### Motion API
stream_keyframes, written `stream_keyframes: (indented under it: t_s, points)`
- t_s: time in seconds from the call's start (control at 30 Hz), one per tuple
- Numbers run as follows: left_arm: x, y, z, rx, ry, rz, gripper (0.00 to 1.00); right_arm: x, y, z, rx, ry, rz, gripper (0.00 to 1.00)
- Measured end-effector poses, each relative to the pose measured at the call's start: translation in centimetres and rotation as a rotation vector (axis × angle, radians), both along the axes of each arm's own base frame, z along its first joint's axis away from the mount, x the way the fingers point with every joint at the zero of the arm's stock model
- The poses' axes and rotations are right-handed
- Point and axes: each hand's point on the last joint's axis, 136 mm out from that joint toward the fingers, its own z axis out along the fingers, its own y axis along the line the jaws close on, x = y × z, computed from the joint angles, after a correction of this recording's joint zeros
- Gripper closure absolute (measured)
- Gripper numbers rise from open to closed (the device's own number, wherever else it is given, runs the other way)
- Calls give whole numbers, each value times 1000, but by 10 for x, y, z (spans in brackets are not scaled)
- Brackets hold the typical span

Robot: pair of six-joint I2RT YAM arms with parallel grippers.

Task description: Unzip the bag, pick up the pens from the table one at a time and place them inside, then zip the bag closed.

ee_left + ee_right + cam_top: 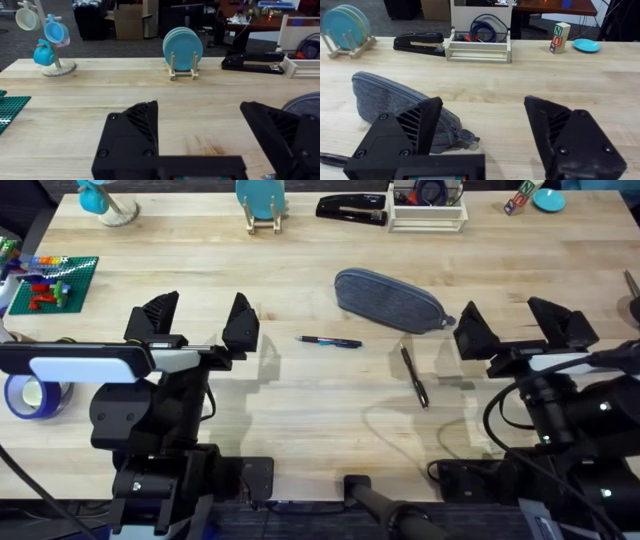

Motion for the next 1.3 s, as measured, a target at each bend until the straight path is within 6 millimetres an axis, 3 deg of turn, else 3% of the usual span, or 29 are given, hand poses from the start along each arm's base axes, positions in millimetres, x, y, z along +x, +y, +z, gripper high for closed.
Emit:
stream_keyframes:
  t_s: [0.8, 0.97, 1.03, 1.17, 1.3]
  points:
    - [0, 0, 0, 0, -1, 0, 7, 0, 0, -1, 0, 5, 0, 6]
    - [-2, -1, 10, -4, 5, -3, 7, -2, -2, 3, -1, 19, -13, 5]
    - [-4, -1, 28, -5, 7, -3, 7, -4, -5, 16, -3, 19, -30, 5]
    - [-4, -1, 76, -8, 4, -3, 7, -7, -10, 66, -4, -31, -55, 5]
    - [7, -1, 111, -9, 43, -7, 8, -2, -11, 107, -4, -36, -63, 5]
